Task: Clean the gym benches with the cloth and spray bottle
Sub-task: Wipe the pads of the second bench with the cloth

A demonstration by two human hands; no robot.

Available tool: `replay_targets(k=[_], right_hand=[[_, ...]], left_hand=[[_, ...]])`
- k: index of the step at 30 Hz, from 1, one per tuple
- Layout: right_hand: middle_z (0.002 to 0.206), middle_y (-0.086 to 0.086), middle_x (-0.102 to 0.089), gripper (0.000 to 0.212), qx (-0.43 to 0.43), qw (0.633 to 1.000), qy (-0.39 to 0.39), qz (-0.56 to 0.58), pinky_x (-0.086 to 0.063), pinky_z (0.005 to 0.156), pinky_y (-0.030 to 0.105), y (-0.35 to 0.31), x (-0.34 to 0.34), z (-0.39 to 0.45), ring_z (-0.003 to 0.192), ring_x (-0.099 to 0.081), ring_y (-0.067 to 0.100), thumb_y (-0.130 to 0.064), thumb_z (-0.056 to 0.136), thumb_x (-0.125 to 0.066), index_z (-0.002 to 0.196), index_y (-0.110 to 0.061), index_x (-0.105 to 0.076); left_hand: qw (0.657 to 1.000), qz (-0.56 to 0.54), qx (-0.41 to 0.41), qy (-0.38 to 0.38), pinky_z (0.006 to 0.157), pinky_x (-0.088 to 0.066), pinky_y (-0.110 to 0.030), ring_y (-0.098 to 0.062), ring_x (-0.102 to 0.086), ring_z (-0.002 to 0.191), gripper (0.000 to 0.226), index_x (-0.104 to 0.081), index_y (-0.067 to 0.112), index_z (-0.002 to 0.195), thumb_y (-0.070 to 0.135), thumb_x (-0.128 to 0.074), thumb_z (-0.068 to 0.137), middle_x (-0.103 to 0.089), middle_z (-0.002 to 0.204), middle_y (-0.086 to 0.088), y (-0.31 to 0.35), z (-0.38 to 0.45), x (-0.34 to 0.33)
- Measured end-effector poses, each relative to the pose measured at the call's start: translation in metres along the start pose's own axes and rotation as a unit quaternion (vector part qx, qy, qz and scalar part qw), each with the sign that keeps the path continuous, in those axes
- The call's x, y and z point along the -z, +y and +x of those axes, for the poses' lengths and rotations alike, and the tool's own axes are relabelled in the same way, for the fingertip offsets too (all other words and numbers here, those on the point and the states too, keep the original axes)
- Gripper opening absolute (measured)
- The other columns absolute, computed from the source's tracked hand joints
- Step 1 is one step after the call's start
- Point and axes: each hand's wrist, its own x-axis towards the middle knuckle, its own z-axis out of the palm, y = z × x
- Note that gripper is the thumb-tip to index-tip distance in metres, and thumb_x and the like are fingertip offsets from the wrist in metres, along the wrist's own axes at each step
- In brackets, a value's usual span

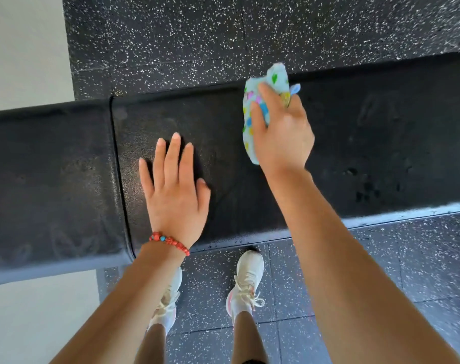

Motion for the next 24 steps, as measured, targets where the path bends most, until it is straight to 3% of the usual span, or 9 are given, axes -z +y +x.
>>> replay_targets(k=[3,7,10,15,20,24], right_hand=[[0.094,0.019,-0.058,0.033,0.034,0.999,0.002,-0.004,-0.043,0.056,0.035,0.005,0.002,-0.002,0.08,-0.057,0.033,-0.029,0.092,-0.051,0.123,-0.023,-0.058],[0.078,0.021,-0.061,0.026,0.027,0.999,0.032,-0.012,-0.048,0.044,0.034,0.035,0.028,-0.062,0.062,-0.06,0.035,-0.023,0.086,-0.062,0.11,-0.016,-0.068],[0.071,0.017,-0.059,0.027,0.052,0.998,0.013,-0.017,-0.048,0.039,0.032,0.057,0.041,-0.083,0.055,-0.057,0.031,-0.025,0.086,-0.056,0.106,-0.015,-0.07],[0.073,0.021,-0.06,0.024,0.069,0.997,0.0,-0.02,-0.046,0.044,0.033,0.056,0.037,-0.042,0.06,-0.059,0.035,-0.021,0.083,-0.065,0.105,-0.013,-0.07],[0.102,0.02,-0.059,0.033,0.011,1.0,0.001,-0.027,-0.045,0.063,0.039,0.06,0.026,0.02,0.088,-0.058,0.037,-0.031,0.092,-0.05,0.123,-0.023,-0.059],[0.089,0.021,-0.061,0.029,0.016,1.0,0.019,0.005,-0.048,0.053,0.036,0.073,0.043,-0.032,0.073,-0.06,0.037,-0.024,0.088,-0.059,0.116,-0.02,-0.064]], left_hand=[[0.999,-0.013,-0.034,-0.002,0.11,-0.014,-0.054,-0.034,-0.03,0.135,0.054,-0.043,0.007,0.134,0.025,-0.041,0.083,-0.039,0.144,-0.014,0.027,0.003,-0.006],[0.999,0.0,-0.016,-0.037,0.11,-0.013,-0.055,-0.033,-0.027,0.137,0.056,-0.037,0.009,0.139,0.029,-0.037,0.087,-0.035,0.147,-0.012,0.045,0.005,-0.015],[0.999,0.016,-0.019,-0.035,0.11,-0.012,-0.054,-0.032,-0.025,0.137,0.056,-0.034,0.01,0.14,0.031,-0.037,0.088,-0.034,0.148,-0.011,0.042,0.004,-0.02],[0.999,0.021,-0.024,-0.02,0.111,-0.012,-0.052,-0.032,-0.026,0.137,0.055,-0.035,0.01,0.139,0.031,-0.036,0.089,-0.035,0.147,-0.011,0.04,0.004,-0.023],[0.999,0.023,-0.032,-0.003,0.111,-0.012,-0.052,-0.033,-0.028,0.136,0.053,-0.037,0.009,0.138,0.03,-0.037,0.09,-0.036,0.146,-0.013,0.041,0.004,-0.024],[0.999,0.023,-0.024,-0.005,0.11,-0.013,-0.054,-0.034,-0.028,0.136,0.052,-0.038,0.009,0.138,0.029,-0.037,0.09,-0.036,0.146,-0.013,0.044,0.004,-0.023]])
